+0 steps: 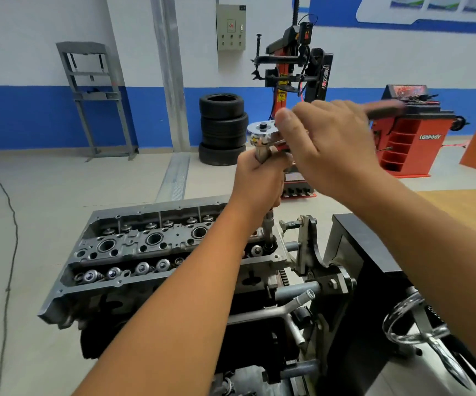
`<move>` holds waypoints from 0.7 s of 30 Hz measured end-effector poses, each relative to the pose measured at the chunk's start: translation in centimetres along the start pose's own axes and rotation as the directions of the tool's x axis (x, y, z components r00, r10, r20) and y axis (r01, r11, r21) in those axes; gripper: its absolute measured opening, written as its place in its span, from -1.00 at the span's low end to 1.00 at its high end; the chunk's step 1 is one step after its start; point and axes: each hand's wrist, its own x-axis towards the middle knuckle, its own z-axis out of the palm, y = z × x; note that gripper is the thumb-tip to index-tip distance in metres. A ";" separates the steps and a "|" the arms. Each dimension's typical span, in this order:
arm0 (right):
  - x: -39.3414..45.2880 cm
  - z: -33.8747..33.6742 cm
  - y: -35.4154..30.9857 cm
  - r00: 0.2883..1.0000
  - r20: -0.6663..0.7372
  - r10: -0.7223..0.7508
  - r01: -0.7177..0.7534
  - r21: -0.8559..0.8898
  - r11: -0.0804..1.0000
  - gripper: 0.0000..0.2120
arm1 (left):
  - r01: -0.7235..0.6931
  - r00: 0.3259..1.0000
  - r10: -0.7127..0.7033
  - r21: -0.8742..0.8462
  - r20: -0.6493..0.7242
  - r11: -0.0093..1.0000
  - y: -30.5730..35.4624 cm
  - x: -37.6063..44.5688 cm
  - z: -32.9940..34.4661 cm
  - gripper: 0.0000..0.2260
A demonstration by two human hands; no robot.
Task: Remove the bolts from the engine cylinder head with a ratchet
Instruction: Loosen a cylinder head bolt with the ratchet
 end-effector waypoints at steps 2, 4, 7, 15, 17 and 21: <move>-3.2 -1.1 -1.2 0.993 -0.121 0.002 -0.023 -0.175 0.984 -0.50 | 0.005 1.000 -0.005 0.001 0.014 1.000 0.0 0.4 0.1 -0.63; -5.7 -1.4 -2.5 0.961 -0.265 -0.076 0.016 -0.220 0.975 -0.50 | 0.020 0.998 -0.017 -0.053 0.063 0.998 0.2 0.5 0.5 -0.73; -3.9 -1.2 -1.7 0.936 -0.351 -0.005 0.001 -0.011 1.000 -0.58 | 0.008 0.999 -0.008 0.008 0.046 1.000 -0.3 0.2 0.6 -0.71; 1.1 1.4 2.1 0.937 -0.271 0.218 -0.090 0.416 0.905 -0.78 | -0.082 0.996 0.081 0.043 0.028 0.996 -0.6 -1.4 1.6 -0.61; -2.0 1.3 0.4 0.849 -0.431 0.305 -0.041 0.521 0.852 -0.92 | -0.085 0.996 0.085 0.049 0.018 0.995 -0.9 -1.2 1.2 -0.65; -5.4 1.7 -1.8 0.783 0.060 0.619 -0.315 0.896 0.312 -0.81 | -0.115 0.991 0.111 0.047 0.071 0.992 -1.3 -1.3 1.0 -0.69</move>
